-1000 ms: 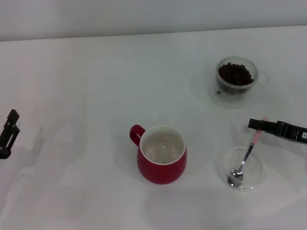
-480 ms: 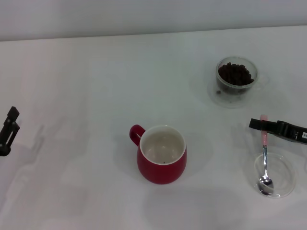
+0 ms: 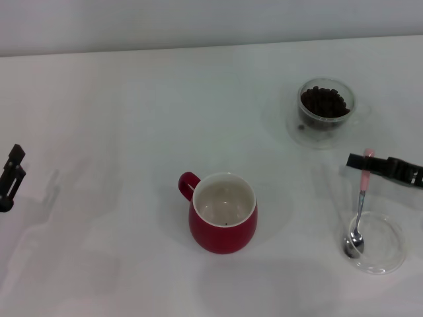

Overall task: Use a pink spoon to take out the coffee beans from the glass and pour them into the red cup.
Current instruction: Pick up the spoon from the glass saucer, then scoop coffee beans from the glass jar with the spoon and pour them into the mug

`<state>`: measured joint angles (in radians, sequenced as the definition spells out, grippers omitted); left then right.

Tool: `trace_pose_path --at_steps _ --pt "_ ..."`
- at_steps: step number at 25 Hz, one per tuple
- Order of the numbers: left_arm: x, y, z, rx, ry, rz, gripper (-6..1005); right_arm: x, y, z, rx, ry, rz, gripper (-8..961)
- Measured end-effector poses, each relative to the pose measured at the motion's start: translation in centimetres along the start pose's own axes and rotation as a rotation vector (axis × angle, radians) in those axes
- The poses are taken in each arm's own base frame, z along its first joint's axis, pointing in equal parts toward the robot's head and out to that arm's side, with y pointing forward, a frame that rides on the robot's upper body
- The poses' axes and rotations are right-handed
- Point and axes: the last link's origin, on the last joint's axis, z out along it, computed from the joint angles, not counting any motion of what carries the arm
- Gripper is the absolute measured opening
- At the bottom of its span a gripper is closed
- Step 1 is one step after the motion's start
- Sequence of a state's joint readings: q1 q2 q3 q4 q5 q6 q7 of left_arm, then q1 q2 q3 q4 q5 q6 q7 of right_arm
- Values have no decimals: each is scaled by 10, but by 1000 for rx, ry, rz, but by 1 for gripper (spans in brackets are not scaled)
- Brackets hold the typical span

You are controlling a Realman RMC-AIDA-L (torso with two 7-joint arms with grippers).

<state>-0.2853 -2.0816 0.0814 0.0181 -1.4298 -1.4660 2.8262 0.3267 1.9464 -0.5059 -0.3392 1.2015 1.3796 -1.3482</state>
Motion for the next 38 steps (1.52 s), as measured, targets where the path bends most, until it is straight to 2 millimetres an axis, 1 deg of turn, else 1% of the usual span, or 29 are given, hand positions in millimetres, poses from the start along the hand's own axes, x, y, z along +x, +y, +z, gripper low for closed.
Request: trace_pose_path --at_steps 15,20,24,31,38 --pt "3 -1 3 2 16 2 579 -28 7 -25 -37 -69 -97 153" --pt "4 0 6 3 23 -5 579 -37 14 -28 -72 -92 -129 153" --pt "5 1 10 -2 27 -4 579 -43 24 -23 -126 -103 -144 150" --pt "6 1 14 -8 32 -2 580 -48 46 -5 -242 -81 -175 149" --pt "8 2 17 -15 41 0 578 -52 74 22 -367 -59 -193 150"
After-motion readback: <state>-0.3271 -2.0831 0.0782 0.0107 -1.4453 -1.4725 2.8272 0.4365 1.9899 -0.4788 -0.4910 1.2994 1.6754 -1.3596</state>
